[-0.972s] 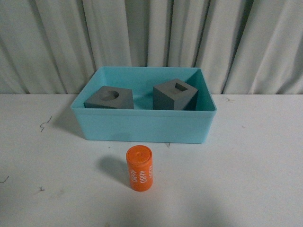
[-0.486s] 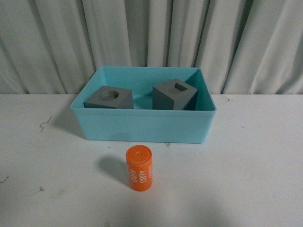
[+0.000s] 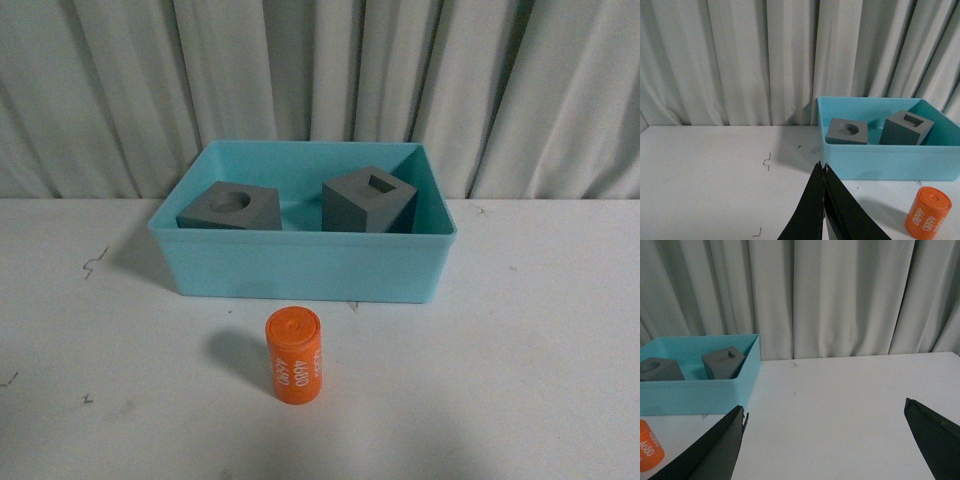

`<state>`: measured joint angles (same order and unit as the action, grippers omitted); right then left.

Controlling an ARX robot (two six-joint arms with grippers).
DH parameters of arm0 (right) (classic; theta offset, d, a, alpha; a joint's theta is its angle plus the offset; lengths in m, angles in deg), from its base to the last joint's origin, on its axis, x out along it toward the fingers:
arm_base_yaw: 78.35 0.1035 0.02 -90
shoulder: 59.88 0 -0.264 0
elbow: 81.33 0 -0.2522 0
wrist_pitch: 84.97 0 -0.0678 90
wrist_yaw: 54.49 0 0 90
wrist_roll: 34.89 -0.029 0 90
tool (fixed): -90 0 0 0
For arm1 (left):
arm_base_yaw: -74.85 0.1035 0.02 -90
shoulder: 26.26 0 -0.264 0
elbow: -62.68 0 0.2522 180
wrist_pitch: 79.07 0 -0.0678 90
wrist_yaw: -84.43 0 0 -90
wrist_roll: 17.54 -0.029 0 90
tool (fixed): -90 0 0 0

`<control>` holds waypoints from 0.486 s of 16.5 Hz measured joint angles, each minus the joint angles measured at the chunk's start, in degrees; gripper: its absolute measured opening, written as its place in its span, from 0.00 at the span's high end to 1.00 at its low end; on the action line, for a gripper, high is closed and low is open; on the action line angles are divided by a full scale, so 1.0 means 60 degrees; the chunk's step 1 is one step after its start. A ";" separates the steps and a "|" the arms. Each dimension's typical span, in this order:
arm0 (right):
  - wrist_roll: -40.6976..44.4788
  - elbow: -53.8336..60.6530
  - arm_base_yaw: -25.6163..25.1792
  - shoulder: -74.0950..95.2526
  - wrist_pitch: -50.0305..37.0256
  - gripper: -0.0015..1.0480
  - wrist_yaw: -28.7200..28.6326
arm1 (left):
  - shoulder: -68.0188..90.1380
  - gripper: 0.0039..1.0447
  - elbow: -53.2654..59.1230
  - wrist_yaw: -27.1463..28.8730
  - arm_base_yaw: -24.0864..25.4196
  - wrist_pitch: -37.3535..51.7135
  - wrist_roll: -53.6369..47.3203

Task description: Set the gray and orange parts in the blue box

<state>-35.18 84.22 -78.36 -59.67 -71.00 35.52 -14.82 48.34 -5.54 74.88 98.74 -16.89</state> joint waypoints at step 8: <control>0.0000 0.0000 0.0000 -0.0004 0.0007 0.06 0.0000 | -0.1840 0.99 -0.0004 -0.0004 0.0000 -0.2007 -0.0004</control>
<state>-35.18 84.22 -78.36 -59.69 -70.96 35.52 -25.86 48.32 -5.56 74.88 86.70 -16.91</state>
